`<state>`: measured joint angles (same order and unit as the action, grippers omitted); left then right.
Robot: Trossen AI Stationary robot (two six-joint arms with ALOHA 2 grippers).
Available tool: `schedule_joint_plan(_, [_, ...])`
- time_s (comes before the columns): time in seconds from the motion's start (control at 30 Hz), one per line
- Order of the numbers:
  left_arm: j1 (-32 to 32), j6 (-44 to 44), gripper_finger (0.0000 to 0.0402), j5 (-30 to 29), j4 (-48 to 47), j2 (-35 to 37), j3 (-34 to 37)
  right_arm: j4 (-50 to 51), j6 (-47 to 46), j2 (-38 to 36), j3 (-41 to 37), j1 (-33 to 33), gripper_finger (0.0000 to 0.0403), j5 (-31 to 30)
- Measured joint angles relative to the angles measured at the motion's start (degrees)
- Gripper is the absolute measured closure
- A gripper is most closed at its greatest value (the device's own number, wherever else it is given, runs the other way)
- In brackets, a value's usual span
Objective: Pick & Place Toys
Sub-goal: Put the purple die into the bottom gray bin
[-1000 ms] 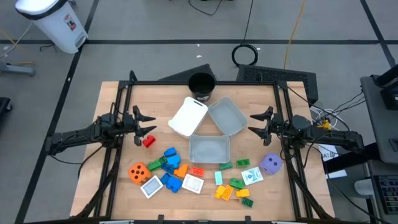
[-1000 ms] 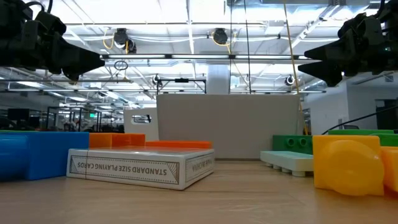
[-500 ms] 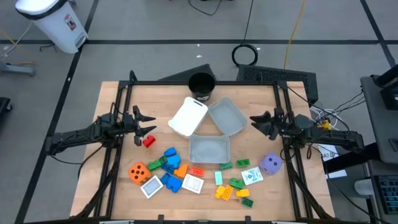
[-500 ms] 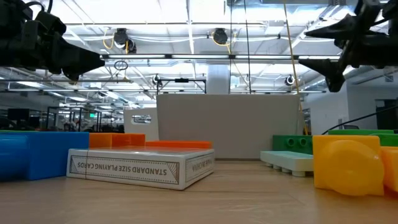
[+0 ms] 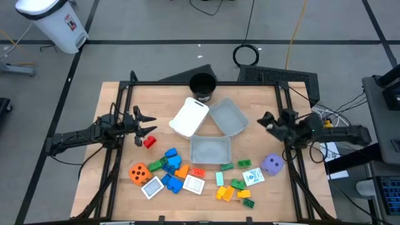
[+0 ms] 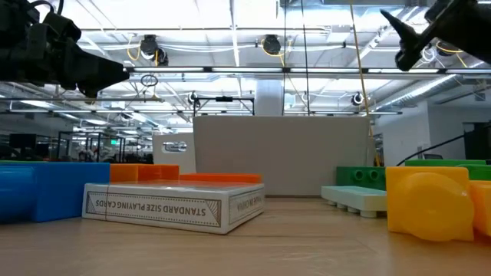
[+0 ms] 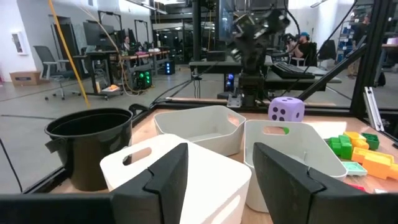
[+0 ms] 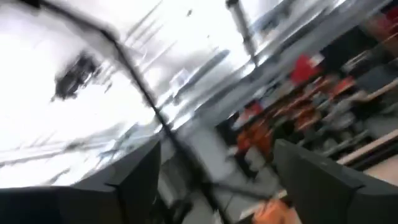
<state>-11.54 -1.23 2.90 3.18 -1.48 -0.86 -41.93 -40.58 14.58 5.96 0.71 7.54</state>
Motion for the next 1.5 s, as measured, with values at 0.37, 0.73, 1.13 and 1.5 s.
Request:
schedule_joint_plan(0.37, [0.0, 0.01, 0.0213, 0.0, 0.03, 0.0, 0.0, 54.35, 8.46, 34.26, 42.83, -20.07, 0.0048, -8.29])
schedule_joint_plan(0.73, [-0.01, -0.01, 0.0213, 0.02, 0.01, -0.01, 0.0, 111.4, -33.4, 65.16, 62.02, -31.38, 0.0064, -2.59])
schedule_joint_plan(1.13, [0.01, 0.0, 0.0213, 0.02, 0.01, -0.02, 0.0, 128.0, -36.25, 80.7, 61.51, -38.24, 0.0064, -2.91])
schedule_joint_plan(1.5, [0.0, -0.01, 0.0213, 0.02, 0.01, 0.0, 0.0, 120.08, -33.39, 81.76, 56.51, -37.5, 0.0068, -2.66])
